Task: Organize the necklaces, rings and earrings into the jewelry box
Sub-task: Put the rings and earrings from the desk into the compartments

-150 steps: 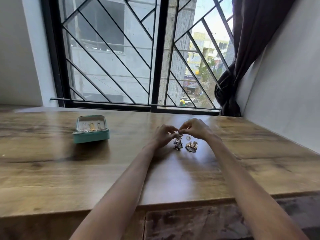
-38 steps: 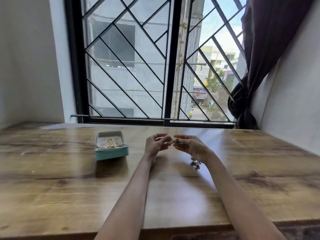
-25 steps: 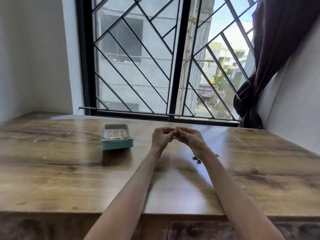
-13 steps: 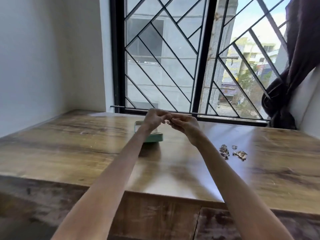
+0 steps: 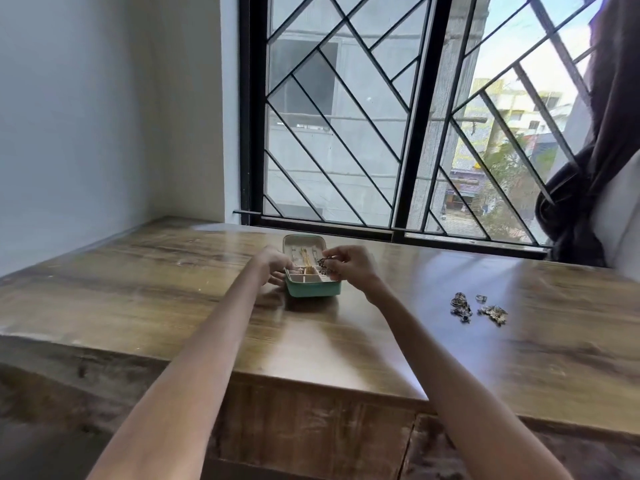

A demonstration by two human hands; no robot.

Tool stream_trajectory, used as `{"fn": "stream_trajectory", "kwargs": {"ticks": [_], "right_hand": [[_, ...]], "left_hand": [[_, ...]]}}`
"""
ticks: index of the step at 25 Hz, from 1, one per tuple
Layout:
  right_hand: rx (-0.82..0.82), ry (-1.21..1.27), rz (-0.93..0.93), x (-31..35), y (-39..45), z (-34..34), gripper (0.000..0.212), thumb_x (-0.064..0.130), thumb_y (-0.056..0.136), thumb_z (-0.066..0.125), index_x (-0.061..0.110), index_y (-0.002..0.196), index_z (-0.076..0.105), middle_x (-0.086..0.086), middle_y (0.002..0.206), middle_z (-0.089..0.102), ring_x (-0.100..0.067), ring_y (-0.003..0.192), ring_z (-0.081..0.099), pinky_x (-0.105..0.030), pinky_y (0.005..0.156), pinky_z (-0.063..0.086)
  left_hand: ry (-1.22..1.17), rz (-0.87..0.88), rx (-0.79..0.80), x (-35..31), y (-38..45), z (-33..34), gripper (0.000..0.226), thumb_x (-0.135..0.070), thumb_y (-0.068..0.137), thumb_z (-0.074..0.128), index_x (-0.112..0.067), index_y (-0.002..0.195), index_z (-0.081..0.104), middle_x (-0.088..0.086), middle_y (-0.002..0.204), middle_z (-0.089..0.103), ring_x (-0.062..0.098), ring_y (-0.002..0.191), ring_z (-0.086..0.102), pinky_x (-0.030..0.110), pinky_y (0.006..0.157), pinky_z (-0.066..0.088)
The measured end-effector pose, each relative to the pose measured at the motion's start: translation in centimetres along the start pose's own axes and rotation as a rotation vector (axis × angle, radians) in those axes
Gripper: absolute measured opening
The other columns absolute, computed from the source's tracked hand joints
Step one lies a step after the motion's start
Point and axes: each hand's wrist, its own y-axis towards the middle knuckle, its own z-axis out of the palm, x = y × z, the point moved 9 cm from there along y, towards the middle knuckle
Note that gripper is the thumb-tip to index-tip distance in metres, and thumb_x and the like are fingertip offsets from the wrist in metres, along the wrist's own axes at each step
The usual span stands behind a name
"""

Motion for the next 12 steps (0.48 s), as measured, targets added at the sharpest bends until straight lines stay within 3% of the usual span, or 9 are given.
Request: {"fn": "stream_trajectory", "kwargs": {"ticks": [3, 7, 10, 12], "right_hand": [[-0.007, 0.028, 0.008, -0.6, -0.6, -0.1, 0.022, 0.0, 0.083, 0.066, 0.001, 0.104, 0.069, 0.005, 0.067, 0.063, -0.011, 0.061, 0.061, -0.025, 0.064, 0.058], [0.057, -0.085, -0.032, -0.3, -1.0, 1.1, 0.022, 0.006, 0.083, 0.067, 0.005, 0.105, 0.071, 0.01, 0.067, 0.061, 0.005, 0.057, 0.057, -0.008, 0.053, 0.046], [0.116, -0.26, -0.079, 0.4, -1.0, 2.4, 0.018, 0.006, 0.083, 0.066, 0.006, 0.1, 0.073, 0.014, 0.058, 0.053, 0.006, 0.048, 0.048, -0.007, 0.049, 0.033], [0.131, -0.352, -0.082, 0.5, -0.9, 2.9, 0.018, 0.008, 0.085, 0.064, 0.006, 0.101, 0.073, 0.005, 0.07, 0.06, 0.0, 0.057, 0.047, -0.01, 0.052, 0.033]], "left_hand": [[-0.075, -0.002, 0.031, 0.3, 0.0, 0.7, 0.022, 0.012, 0.086, 0.049, -0.006, 0.073, 0.051, 0.009, 0.071, 0.052, 0.017, 0.06, 0.051, 0.025, 0.053, 0.045], [-0.274, 0.008, 0.146, 1.2, -0.5, 1.6, 0.031, 0.019, 0.082, 0.051, -0.005, 0.101, 0.054, 0.014, 0.093, 0.06, 0.023, 0.085, 0.061, 0.027, 0.069, 0.055], [-0.418, 0.01, 0.197, 1.8, -0.2, 2.0, 0.032, 0.022, 0.08, 0.051, -0.005, 0.096, 0.056, 0.02, 0.112, 0.06, 0.025, 0.088, 0.063, 0.026, 0.064, 0.058], [-0.454, 0.019, 0.203, 2.0, 0.0, 2.0, 0.033, 0.024, 0.079, 0.05, -0.006, 0.094, 0.056, 0.021, 0.114, 0.059, 0.024, 0.086, 0.063, 0.026, 0.063, 0.058]]}}
